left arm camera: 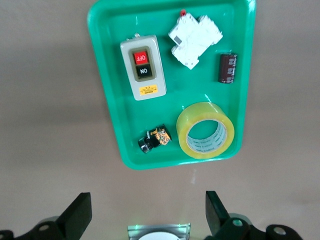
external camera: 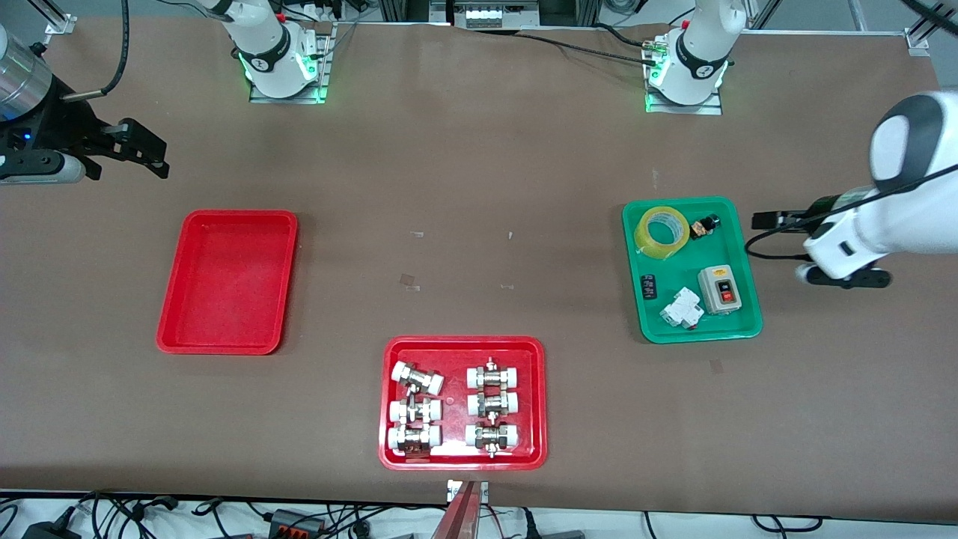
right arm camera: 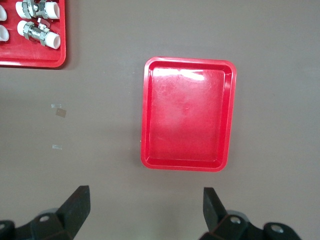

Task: Left arm passes tape to right arm into tray
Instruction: 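Move the left gripper over the yellow tape roll on the green tray, then lower the left gripper and grasp the tape roll by its rim, then carry the tape with the left gripper while the right gripper reaches toward it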

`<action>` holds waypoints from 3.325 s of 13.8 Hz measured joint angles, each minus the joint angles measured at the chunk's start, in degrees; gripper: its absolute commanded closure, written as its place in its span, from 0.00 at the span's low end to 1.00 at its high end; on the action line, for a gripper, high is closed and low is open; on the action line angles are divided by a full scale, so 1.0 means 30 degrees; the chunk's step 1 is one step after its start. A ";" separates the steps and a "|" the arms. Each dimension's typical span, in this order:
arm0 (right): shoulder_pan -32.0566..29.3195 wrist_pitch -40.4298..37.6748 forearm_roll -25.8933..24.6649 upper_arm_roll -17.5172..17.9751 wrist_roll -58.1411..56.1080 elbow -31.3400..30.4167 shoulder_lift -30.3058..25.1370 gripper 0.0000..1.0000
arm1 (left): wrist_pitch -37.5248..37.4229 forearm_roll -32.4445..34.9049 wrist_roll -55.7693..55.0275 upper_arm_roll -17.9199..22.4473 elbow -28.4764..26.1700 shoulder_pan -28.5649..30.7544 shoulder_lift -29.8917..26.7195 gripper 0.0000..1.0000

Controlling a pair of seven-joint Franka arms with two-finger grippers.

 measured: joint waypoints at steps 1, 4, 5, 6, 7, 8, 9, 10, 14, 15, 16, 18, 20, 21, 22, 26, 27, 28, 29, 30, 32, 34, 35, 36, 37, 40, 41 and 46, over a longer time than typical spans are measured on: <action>0.0001 0.0000 0.0000 0.0001 0.0000 -0.0005 0.0001 0.00 | 0.0819 -0.0012 -0.0356 -0.0452 -0.0982 -0.0004 -0.0091 0.00; 0.0001 0.0000 0.0000 0.0000 0.0000 -0.0007 0.0000 0.00 | 0.4530 -0.0013 -0.2424 -0.2053 -0.4502 -0.0166 -0.0540 0.00; 0.0002 0.0000 0.0000 0.0001 0.0000 -0.0010 0.0000 0.00 | 0.5976 -0.0013 -0.2723 -0.2317 -0.5682 -0.0240 -0.0608 0.00; 0.0002 0.0000 0.0000 0.0001 0.0000 -0.0015 0.0000 0.00 | 0.7425 -0.0013 -0.2856 -0.2470 -0.6808 -0.0260 -0.0608 0.00; 0.0002 0.0000 0.0001 0.0001 0.0000 -0.0017 0.0001 0.00 | 0.8721 -0.0013 -0.2911 -0.2519 -0.7820 -0.0259 -0.0587 0.00; 0.0002 0.0000 0.0001 0.0001 0.0000 -0.0018 0.0001 0.00 | 0.9641 -0.0013 -0.2950 -0.2518 -0.8613 -0.0239 -0.0557 0.00; 0.0003 0.0000 0.0001 0.0001 0.0000 -0.0018 0.0001 0.00 | 1.0131 -0.0013 -0.2995 -0.2517 -0.9123 -0.0210 -0.0525 0.00; 0.0003 0.0000 0.0001 0.0001 0.0000 -0.0018 0.0001 0.00 | 1.0403 -0.0013 -0.3038 -0.2516 -0.9393 -0.0188 -0.0472 0.00; 0.0003 0.0000 0.0002 0.0001 0.0000 -0.0019 0.0001 0.00 | 1.1617 -0.0013 -0.3172 -0.2514 -0.9718 -0.0170 0.0331 0.00; 0.0003 0.0000 0.0002 0.0001 0.0000 -0.0019 0.0001 0.00 | 1.1915 -0.0013 -0.3214 -0.2514 -0.9736 -0.0170 0.0648 0.00; 0.0003 0.0000 0.0002 0.0001 0.0000 -0.0019 0.0001 0.00 | 1.2113 -0.0013 -0.3257 -0.2515 -0.9741 -0.0171 0.0921 0.00; 0.0003 0.0000 0.0002 0.0001 0.0000 -0.0025 0.0001 0.00 | 1.2372 -0.0013 -0.3312 -0.2514 -0.9748 -0.0170 0.1265 0.08; 0.0005 0.0000 0.0002 0.0002 0.0000 -0.0026 0.0001 0.00 | 1.2399 -0.0013 -0.3333 -0.2514 -0.9764 -0.0170 0.1451 0.27; 0.0005 0.0000 0.0002 0.0001 0.0000 -0.0026 0.0002 0.00 | 1.2414 -0.0013 -0.3337 -0.2514 -0.9768 -0.0170 0.1500 0.37; 0.0008 0.0000 0.0003 0.0002 0.0000 -0.0027 0.0001 0.00 | 1.2426 -0.0013 -0.3343 -0.2514 -0.9769 -0.0170 0.1512 0.46; 0.0011 0.0000 0.0012 0.0004 0.0000 -0.0027 0.0001 0.00 | 1.2442 -0.0012 -0.3345 -0.2508 -0.9769 -0.0165 0.1511 0.86; 0.0012 0.0000 0.0016 0.0007 0.0000 -0.0027 0.0001 0.00 | 1.2441 -0.0009 -0.3344 -0.2490 -0.9769 -0.0145 0.1511 0.97; 0.0013 0.0000 0.0024 0.0008 0.0000 -0.0027 0.0001 0.00 | 1.2419 -0.0008 -0.3329 -0.2486 -0.9774 -0.0122 0.1511 0.99; 0.0014 0.0000 0.0028 0.0011 0.0000 -0.0027 0.0001 0.00 | 1.2419 -0.0008 -0.3328 -0.2488 -0.9774 -0.0122 0.1509 0.99; 0.0015 0.0000 0.0029 0.0012 0.0000 -0.0027 0.0000 0.00 | 1.2416 -0.0008 -0.3325 -0.2488 -0.9774 -0.0122 0.1509 0.99; 0.0015 0.0000 0.0033 0.0013 0.0000 -0.0027 0.0000 0.00 | 1.2219 -0.0008 -0.3321 -0.2490 -0.9702 -0.0123 0.1506 0.99; 0.0015 0.0000 0.0034 0.0015 0.0000 -0.0027 0.0000 0.00 | 1.1297 -0.0008 -0.3319 -0.2491 -0.9329 -0.0123 0.1433 0.99; 0.0015 0.0000 0.0035 0.0015 0.0000 -0.0027 0.0000 0.00 | 1.0454 -0.0008 -0.3317 -0.2491 -0.8896 -0.0122 0.1318 0.99; 0.0015 0.0000 0.0035 0.0015 0.0000 -0.0027 0.0001 0.00 | 0.9165 -0.0008 -0.3312 -0.2491 -0.8193 -0.0119 0.1145 1.00; 0.0015 0.0000 0.0036 0.0015 0.0000 -0.0027 0.0000 0.00 | 0.7549 -0.0008 -0.3193 -0.2492 -0.7206 -0.0103 0.0960 1.00; 0.0016 0.0000 0.0037 0.0016 0.0000 -0.0028 0.0001 0.00 | 0.2311 -0.0007 -0.2259 -0.2494 -0.3075 -0.0071 0.0501 1.00; 0.0015 0.0000 0.0037 0.0016 0.0000 -0.0029 0.0001 0.00 | 0.0976 -0.0007 -0.2146 -0.2502 -0.1595 -0.0072 0.0404 1.00; -0.0026 -0.0011 0.0037 -0.0004 0.0001 -0.0031 0.0018 0.00 | -0.3167 -0.2722 -0.1965 -0.2653 0.4585 -0.0221 0.0190 1.00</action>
